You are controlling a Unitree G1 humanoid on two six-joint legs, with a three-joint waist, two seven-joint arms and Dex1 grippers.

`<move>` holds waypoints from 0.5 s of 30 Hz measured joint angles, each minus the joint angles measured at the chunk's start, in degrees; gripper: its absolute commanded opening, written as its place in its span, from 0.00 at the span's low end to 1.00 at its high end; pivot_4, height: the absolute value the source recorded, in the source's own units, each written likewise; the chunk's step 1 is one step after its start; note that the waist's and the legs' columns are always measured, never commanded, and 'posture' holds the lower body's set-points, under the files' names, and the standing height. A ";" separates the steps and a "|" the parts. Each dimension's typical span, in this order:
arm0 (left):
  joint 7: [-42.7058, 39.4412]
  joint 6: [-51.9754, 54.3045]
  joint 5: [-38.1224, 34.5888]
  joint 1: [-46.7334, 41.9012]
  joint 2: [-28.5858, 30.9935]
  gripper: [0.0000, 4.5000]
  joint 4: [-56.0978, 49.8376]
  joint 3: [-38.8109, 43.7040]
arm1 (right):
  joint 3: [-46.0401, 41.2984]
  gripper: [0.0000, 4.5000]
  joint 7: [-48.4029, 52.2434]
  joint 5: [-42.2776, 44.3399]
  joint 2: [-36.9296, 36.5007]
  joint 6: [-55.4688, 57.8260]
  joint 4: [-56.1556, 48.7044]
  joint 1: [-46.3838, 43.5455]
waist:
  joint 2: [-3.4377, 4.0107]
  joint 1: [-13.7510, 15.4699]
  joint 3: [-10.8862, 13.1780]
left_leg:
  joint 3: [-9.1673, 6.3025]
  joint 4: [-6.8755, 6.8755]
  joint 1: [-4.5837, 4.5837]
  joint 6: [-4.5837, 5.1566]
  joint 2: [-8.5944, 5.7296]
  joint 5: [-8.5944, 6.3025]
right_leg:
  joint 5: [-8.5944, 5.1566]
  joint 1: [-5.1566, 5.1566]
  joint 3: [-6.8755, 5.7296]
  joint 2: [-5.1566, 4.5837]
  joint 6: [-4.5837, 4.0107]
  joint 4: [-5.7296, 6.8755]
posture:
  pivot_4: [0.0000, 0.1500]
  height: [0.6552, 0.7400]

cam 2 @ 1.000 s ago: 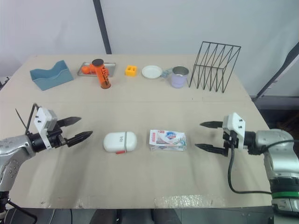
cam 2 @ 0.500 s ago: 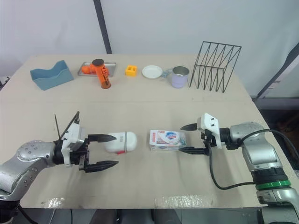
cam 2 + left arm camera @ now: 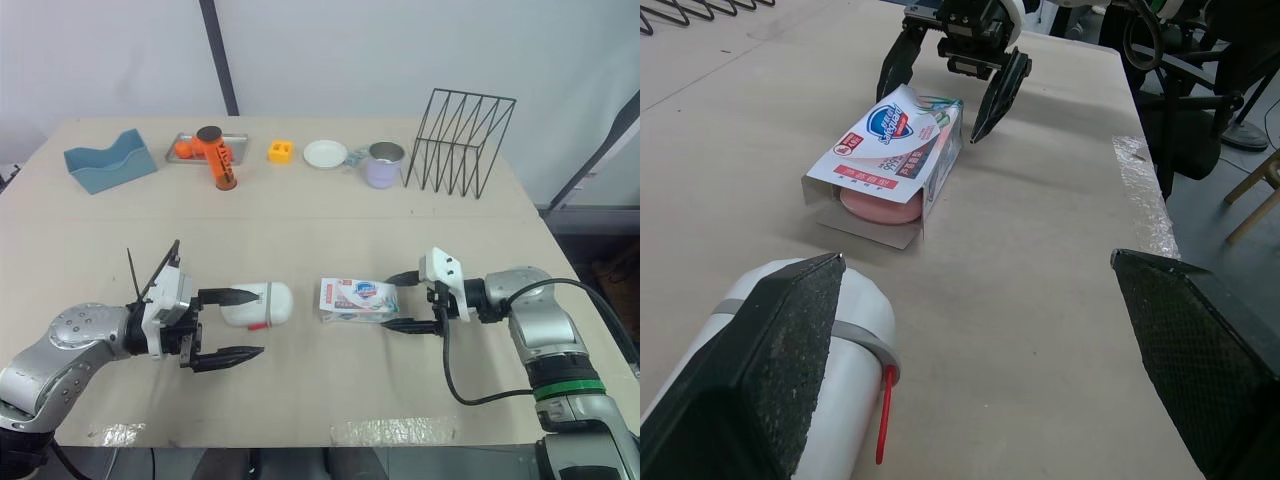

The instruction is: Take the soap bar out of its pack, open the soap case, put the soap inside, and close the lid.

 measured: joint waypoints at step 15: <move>2.15 0.32 -0.04 -0.30 -0.40 1.00 -1.29 -0.16 | 0.00 0.98 0.68 -0.19 0.40 -2.39 2.38 -0.44 | 0.00 0.00 0.00 | 0.00 0.00 0.00 0.00 0.00 0.00 | 0.00 0.00 0.00 0.00 0.00 0.00 | 1.00 1.00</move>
